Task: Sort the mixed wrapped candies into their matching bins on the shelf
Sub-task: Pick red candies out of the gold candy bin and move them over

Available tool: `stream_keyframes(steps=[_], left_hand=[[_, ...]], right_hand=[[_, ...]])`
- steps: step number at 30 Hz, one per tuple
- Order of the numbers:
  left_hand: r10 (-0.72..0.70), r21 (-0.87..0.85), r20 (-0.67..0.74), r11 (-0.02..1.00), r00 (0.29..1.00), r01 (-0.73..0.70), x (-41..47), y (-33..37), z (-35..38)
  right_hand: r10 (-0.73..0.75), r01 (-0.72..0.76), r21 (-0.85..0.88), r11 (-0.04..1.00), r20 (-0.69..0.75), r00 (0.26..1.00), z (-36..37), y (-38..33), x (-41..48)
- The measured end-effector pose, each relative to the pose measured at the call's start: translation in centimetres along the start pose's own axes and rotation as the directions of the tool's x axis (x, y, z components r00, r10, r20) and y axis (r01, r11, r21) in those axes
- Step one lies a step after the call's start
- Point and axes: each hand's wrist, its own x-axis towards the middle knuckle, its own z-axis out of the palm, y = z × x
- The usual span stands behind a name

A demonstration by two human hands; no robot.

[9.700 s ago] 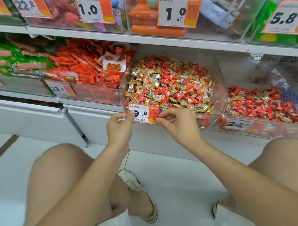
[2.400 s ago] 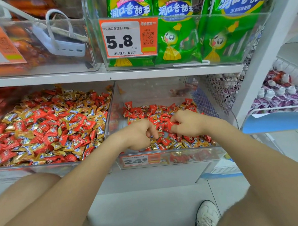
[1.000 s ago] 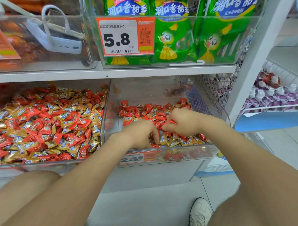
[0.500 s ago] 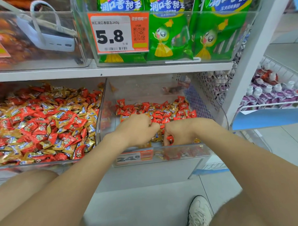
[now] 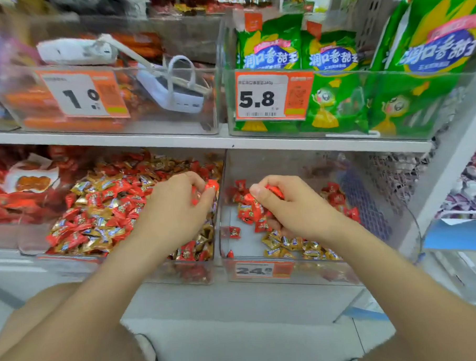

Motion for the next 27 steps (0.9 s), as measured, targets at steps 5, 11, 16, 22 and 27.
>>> stream_keyframes(steps=[5, 11, 16, 22, 27], left_hand=[[-0.006, 0.267, -0.041, 0.964, 0.999, 0.016, 2.0, -8.9, -1.6], [0.029, 0.487, 0.126, 0.869, 0.992, -0.088, 4.0, -12.3, -1.9], [-0.015, 0.35, 0.103, 0.937, 0.995, -0.022, 3.5, -11.0, -2.8], [0.199, 0.058, -0.116, 0.979, 0.973, -0.193, 0.0, -4.1, -2.0], [0.367, 0.08, 0.02, 0.927, 0.93, -0.367, -2.5, 0.4, 1.0]], right_hand=[[-0.286, 0.275, -0.327, 0.904, 0.015, 0.958, 7.0, -3.2, 2.1], [-0.387, 0.256, -0.735, 0.628, -0.011, 0.922, 11.5, -4.8, 8.4], [-0.119, 0.291, -0.673, 0.68, 0.291, 0.949, 11.0, -4.6, 10.8], [-0.357, 0.318, -0.523, 0.791, 0.026, 0.934, 7.1, -3.5, 6.2], [-0.07, 0.02, -0.524, 0.852, -0.076, 0.995, 2.1, -0.3, 2.3]])
